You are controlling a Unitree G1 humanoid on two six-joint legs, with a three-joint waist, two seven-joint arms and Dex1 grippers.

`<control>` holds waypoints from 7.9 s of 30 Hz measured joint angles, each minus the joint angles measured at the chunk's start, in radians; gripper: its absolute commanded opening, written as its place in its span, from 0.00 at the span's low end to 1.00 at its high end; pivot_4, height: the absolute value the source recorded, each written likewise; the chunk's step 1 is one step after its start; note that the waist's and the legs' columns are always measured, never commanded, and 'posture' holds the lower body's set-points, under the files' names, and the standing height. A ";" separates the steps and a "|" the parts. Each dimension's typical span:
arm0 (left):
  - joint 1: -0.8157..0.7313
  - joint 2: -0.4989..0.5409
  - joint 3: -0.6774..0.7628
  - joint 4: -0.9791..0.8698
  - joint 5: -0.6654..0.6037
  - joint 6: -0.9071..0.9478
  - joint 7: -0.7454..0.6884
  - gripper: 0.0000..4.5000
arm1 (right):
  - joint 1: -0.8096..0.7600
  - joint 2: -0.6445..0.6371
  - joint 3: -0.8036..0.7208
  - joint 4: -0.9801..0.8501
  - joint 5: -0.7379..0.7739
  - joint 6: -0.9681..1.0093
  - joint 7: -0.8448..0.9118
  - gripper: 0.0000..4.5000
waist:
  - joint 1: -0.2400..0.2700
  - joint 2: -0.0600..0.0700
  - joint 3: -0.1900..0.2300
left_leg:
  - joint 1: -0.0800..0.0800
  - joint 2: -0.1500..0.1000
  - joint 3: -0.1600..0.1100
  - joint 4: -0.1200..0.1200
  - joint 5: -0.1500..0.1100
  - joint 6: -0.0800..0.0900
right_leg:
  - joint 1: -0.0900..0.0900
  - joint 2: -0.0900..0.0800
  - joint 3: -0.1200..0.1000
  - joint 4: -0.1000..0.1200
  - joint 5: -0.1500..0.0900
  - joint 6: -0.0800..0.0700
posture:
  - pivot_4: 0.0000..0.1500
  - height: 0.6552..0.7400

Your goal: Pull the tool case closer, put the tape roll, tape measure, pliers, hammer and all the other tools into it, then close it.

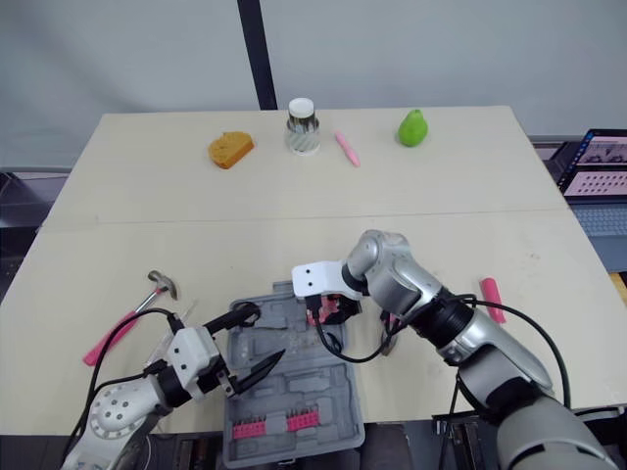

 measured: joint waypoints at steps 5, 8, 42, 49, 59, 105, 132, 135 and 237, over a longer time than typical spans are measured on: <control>0.000 0.000 0.000 0.000 0.000 0.000 -0.004 1.00 | 0.000 -0.004 0.000 -0.013 0.000 0.000 0.000 0.66 | 0.000 0.000 0.000 | 0.000 0.000 0.000 0.000 0.000 0.000 | 0.000 0.000 0.000 0.000 0.000 0.000 | 1.00 1.00; 0.000 0.001 0.000 0.000 0.000 0.000 -0.005 1.00 | 0.000 -0.010 0.000 -0.026 0.000 0.000 0.000 0.66 | 0.000 0.000 0.000 | 0.000 0.000 0.000 0.000 0.000 0.000 | 0.000 0.000 0.000 0.000 0.000 0.000 | 1.00 1.00; 0.001 0.002 0.003 0.005 0.000 -0.010 -0.036 1.00 | 0.008 -0.041 -0.023 -0.113 0.014 0.037 -0.008 0.99 | 0.000 0.000 0.000 | 0.000 0.000 0.000 0.000 0.000 0.000 | 0.000 0.000 0.000 0.000 0.000 0.000 | 1.00 1.00; 0.001 0.002 0.004 0.011 0.000 -0.014 -0.038 1.00 | 0.036 -0.070 -0.093 -0.200 0.103 0.056 0.005 0.99 | 0.001 0.000 0.000 | 0.000 0.000 0.000 0.000 0.000 0.000 | 0.000 0.000 0.000 -0.001 0.000 0.000 | 1.00 1.00; -0.003 0.022 0.013 0.042 -0.004 -0.025 -0.064 1.00 | 0.239 -0.052 -0.378 -0.134 0.375 -0.164 -0.046 0.77 | 0.002 0.000 0.000 | 0.000 0.000 0.000 -0.001 0.000 0.000 | 0.001 0.000 0.000 -0.001 0.000 0.000 | 1.00 1.00; -0.019 0.038 0.032 0.041 -0.009 -0.013 -0.075 1.00 | 0.277 0.041 -0.347 0.304 0.310 -0.587 -0.136 0.23 | -0.001 -0.002 -0.001 | 0.004 0.002 0.001 -0.001 0.000 0.000 | 0.003 0.001 0.000 0.000 0.000 0.000 | 1.00 1.00; -0.033 0.064 0.043 0.041 -0.018 0.002 -0.095 1.00 | 0.267 0.083 -0.343 0.401 0.314 -0.596 -0.150 0.23 | 0.000 -0.002 -0.022 | 0.006 0.003 0.001 -0.002 -0.001 -0.001 | 0.004 0.002 0.000 -0.001 0.000 -0.001 | 1.00 1.00; -0.035 0.067 0.043 0.041 -0.018 0.008 -0.092 1.00 | 0.275 0.084 -0.356 0.398 0.328 -0.593 -0.149 0.23 | 0.001 -0.002 -0.022 | 0.006 0.003 0.001 -0.002 -0.001 -0.001 | 0.004 0.001 0.000 -0.001 0.000 -0.001 | 1.00 1.00; -0.278 0.204 0.000 0.072 -0.170 0.153 -0.350 1.00 | 1.106 0.010 -0.865 -0.806 0.762 0.464 -1.008 0.99 | 0.029 0.002 -0.017 | 0.004 0.010 0.011 -0.002 -0.006 -0.002 | -0.001 0.007 0.003 -0.005 0.001 -0.005 | 1.00 1.00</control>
